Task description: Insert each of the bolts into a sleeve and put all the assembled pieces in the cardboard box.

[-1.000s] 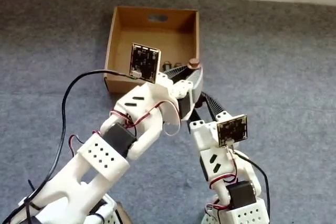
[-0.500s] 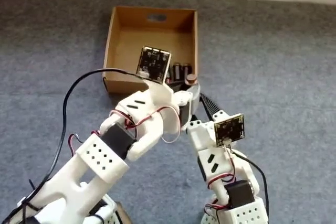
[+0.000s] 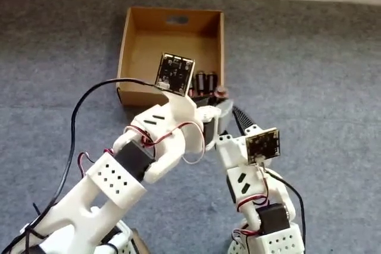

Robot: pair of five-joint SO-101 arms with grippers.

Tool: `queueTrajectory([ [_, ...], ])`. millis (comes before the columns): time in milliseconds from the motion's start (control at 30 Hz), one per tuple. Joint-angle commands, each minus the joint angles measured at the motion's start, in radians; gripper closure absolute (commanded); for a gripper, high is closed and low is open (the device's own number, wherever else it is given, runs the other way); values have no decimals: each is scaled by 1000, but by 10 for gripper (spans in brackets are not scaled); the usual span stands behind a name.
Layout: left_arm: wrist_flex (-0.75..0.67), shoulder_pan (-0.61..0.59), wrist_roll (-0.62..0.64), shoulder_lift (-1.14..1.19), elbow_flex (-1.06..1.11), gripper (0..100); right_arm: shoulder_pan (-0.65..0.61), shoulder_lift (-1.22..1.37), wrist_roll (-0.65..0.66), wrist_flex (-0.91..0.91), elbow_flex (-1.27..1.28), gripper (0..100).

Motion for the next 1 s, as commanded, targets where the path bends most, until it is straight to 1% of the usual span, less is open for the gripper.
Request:
queueTrajectory([
  [0, 3, 12, -2, -22, -39, 771, 15, -10, 8, -22, -13, 993],
  [167, 3, 12, -2, -50, -48, 790, 15, -10, 8, -22, -12, 993],
  [333, 3, 10, -3, -188, -48, 794, 15, -10, 8, -22, -10, 993],
  [400, 11, -10, -3, -252, -45, 820, 15, -10, 8, -22, -10, 993],
  [467, 46, -53, -3, -311, -45, 877, 15, -10, 8, -22, -10, 993],
  [567, 144, -140, -3, -387, -44, 1000, 15, -10, 8, -22, -10, 993],
  [633, 249, -213, -3, -418, -42, 973, 15, -10, 8, -21, -10, 993],
  [700, 358, -286, -5, -432, -4, 991, 15, -10, 8, -19, -18, 993],
  [767, 437, -348, -5, -435, 67, 992, 15, -10, 8, -16, -21, 993],
  [833, 468, -412, -5, -438, 159, 992, 15, -10, 8, -10, -39, 993],
  [900, 457, -489, -5, -435, 259, 992, 15, -10, 8, 33, -77, 993],
  [967, 385, -561, -5, -433, 358, 992, 10, -10, 8, 85, -130, 993],
])
